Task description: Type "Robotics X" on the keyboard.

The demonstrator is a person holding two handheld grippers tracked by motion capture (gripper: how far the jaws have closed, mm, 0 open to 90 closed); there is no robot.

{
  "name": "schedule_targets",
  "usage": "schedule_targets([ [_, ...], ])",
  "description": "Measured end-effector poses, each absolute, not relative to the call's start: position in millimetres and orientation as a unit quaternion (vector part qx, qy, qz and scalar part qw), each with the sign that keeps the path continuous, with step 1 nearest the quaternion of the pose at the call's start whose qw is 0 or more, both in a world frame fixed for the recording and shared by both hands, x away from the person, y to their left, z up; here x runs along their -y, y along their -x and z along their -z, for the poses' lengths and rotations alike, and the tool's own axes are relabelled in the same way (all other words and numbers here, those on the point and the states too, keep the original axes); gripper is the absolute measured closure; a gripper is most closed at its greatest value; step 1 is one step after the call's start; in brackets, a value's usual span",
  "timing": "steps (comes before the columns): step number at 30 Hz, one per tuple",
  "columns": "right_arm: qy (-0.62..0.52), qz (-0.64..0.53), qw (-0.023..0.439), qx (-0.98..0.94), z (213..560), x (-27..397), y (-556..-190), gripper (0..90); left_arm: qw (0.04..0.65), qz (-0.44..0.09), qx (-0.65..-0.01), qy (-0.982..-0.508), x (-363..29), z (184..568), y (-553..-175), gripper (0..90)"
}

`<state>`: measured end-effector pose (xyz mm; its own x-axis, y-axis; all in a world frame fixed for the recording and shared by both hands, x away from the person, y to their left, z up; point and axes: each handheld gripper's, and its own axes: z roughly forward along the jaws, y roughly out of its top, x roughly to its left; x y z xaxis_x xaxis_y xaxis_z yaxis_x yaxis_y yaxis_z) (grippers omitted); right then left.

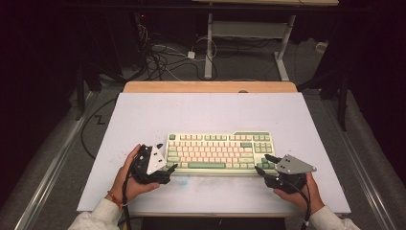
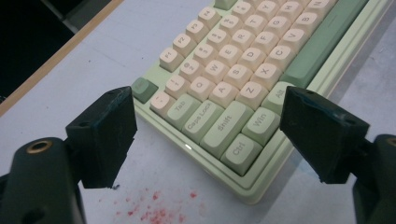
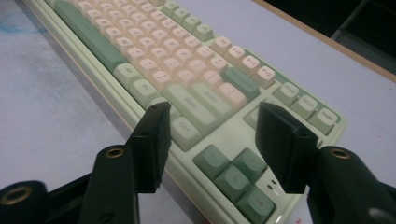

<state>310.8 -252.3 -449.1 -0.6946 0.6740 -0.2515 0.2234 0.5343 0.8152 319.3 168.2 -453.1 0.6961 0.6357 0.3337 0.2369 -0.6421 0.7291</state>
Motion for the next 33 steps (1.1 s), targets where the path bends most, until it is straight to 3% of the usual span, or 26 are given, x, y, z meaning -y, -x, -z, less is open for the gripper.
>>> schedule_targets([
  [3, -0.267, -0.408, 0.267, -0.831, 446, 249, -313, 54.2, 0.339, -0.290, -0.260, -0.856, -173, 455, -317, 17.9],
  [13, -0.253, -0.398, 0.257, -0.843, 438, 228, -327, 86.1, 0.330, -0.284, -0.271, -0.859, -180, 464, -305, 17.8],
  [17, -0.244, -0.392, 0.246, -0.852, 437, 215, -336, 90.0, 0.327, -0.277, -0.277, -0.860, -183, 467, -303, 17.7],
  [33, -0.214, -0.367, 0.226, -0.877, 441, 154, -379, 90.0, 0.319, -0.259, -0.288, -0.865, -189, 474, -305, 17.5],
])
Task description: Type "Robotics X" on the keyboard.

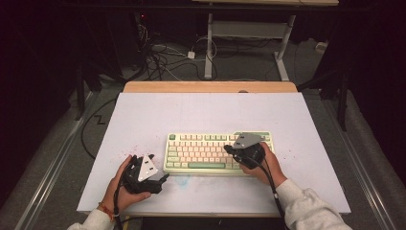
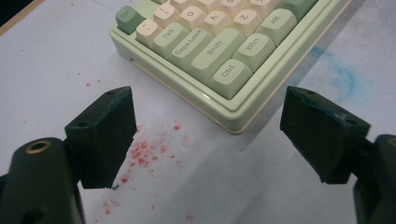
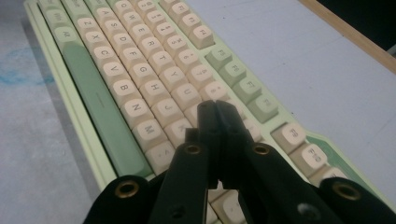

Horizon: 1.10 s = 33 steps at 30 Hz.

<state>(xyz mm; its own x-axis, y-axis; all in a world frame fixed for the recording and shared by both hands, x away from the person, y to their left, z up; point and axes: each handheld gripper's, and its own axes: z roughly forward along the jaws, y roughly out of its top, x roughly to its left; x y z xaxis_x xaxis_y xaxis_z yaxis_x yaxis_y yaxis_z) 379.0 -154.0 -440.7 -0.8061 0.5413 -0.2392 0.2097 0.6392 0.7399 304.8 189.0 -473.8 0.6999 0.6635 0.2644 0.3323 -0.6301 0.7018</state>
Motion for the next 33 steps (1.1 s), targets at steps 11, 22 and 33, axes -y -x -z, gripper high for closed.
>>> schedule_targets([
  [11, -0.219, -0.344, 0.216, -0.887, 450, 130, -397, 90.0, 0.311, -0.255, -0.286, -0.870, -188, 476, -306, 17.5],
  [22, -0.218, -0.326, 0.223, -0.892, 454, 124, -402, 90.0, 0.307, -0.258, -0.287, -0.870, -187, 478, -307, 17.5],
  [33, -0.229, -0.350, 0.217, -0.882, 444, 131, -399, 89.6, 0.308, -0.256, -0.290, -0.869, -188, 477, -308, 17.6],
])
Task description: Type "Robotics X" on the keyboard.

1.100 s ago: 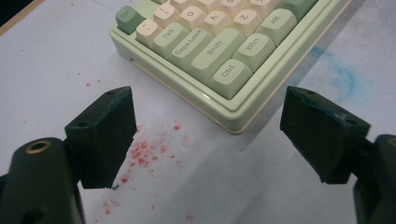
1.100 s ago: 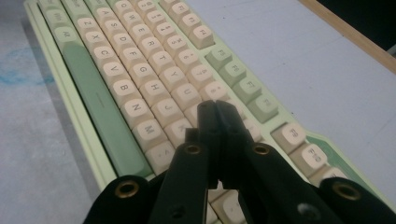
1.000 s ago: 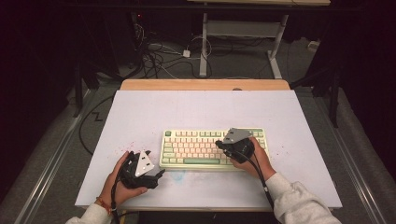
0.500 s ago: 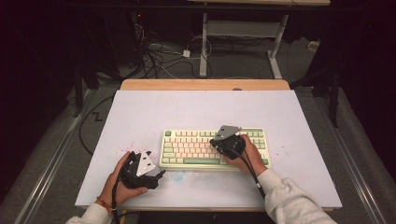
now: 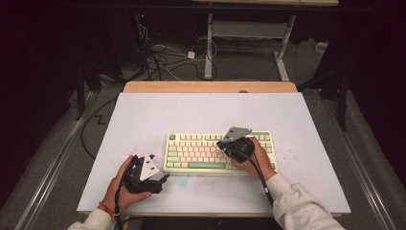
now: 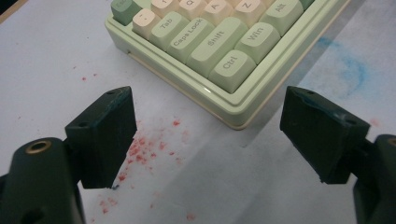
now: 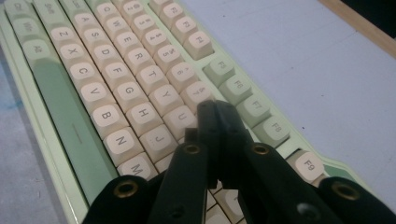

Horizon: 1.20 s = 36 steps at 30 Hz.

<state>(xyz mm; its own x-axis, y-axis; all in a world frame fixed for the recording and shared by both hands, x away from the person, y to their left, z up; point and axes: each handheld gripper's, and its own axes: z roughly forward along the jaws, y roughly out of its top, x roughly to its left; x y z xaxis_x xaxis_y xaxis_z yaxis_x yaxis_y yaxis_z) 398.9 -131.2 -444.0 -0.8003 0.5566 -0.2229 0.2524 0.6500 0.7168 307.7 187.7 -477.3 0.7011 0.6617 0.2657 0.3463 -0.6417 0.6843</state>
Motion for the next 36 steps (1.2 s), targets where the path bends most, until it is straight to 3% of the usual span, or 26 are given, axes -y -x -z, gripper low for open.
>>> schedule_targets([
  [10, -0.229, -0.388, 0.231, -0.862, 430, 142, -391, 79.4, 0.304, -0.254, -0.287, -0.872, -187, 478, -308, 17.6],
  [26, -0.246, -0.424, 0.263, -0.831, 415, 163, -380, 36.4, 0.306, -0.252, -0.287, -0.872, -187, 477, -307, 18.4],
  [36, -0.251, -0.432, 0.295, -0.814, 412, 182, -367, 29.8, 0.317, -0.247, -0.288, -0.869, -188, 476, -306, 19.7],
])
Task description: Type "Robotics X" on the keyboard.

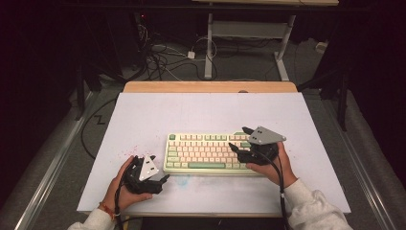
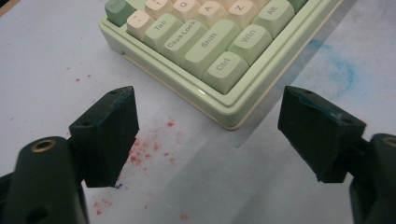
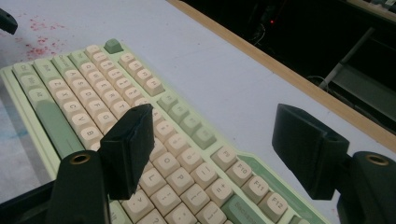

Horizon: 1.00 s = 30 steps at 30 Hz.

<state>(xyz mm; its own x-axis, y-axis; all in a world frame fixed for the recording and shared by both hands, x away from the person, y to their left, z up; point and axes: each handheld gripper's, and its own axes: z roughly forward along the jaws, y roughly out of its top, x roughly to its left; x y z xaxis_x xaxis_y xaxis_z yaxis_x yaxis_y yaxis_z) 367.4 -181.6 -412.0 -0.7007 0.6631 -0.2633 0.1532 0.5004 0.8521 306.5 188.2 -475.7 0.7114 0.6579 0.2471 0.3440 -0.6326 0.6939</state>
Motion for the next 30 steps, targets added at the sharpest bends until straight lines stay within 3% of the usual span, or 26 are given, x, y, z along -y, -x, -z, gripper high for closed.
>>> schedule_targets([
  [9, -0.255, -0.427, 0.309, -0.811, 415, 201, -355, 29.7, 0.330, -0.249, -0.293, -0.863, -190, 472, -305, 23.1],
  [13, -0.259, -0.424, 0.315, -0.809, 416, 211, -351, 29.7, 0.331, -0.242, -0.290, -0.865, -191, 471, -305, 30.7],
  [19, -0.270, -0.422, 0.318, -0.805, 420, 227, -343, 29.7, 0.342, -0.233, -0.286, -0.864, -193, 467, -305, 47.2],
  [30, -0.272, -0.410, 0.329, -0.806, 430, 248, -321, 29.5, 0.354, -0.206, -0.281, -0.868, -195, 460, -305, 85.8],
])
